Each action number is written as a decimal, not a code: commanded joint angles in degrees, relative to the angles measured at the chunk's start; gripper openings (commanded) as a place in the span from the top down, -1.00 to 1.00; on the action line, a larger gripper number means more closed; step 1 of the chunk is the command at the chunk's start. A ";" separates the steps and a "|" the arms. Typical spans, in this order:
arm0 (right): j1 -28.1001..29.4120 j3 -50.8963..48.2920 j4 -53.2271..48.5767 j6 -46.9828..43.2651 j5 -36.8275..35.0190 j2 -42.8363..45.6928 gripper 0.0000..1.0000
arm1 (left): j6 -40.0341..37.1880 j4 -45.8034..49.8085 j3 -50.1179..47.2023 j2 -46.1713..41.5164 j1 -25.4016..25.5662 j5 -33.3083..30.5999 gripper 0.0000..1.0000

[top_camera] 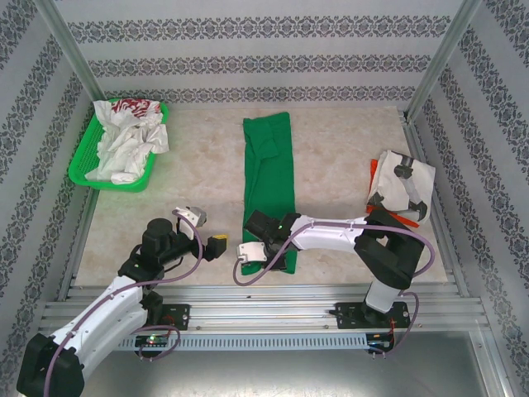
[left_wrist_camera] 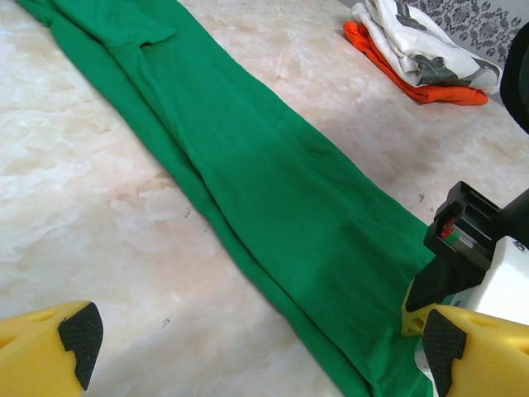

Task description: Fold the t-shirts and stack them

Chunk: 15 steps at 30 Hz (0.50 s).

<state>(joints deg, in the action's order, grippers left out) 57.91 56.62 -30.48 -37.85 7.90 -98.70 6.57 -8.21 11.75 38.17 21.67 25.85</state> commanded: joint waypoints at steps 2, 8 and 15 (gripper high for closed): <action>0.06 -0.76 -5.22 -0.52 -0.41 2.20 1.00 | 0.38 -2.37 -0.54 -0.65 -0.22 0.12 -1.00; -1.86 0.54 -8.03 -1.70 -1.66 8.52 1.00 | 1.60 -1.90 3.09 -0.65 -0.22 -1.29 -1.00; -5.79 3.66 -8.75 -4.85 -4.01 12.55 1.00 | 1.37 3.04 10.01 -0.60 -0.18 -0.67 -1.00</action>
<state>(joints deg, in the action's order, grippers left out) 53.49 57.95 -37.28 -39.99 5.67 -87.39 8.23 -7.44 17.80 38.17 21.67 24.75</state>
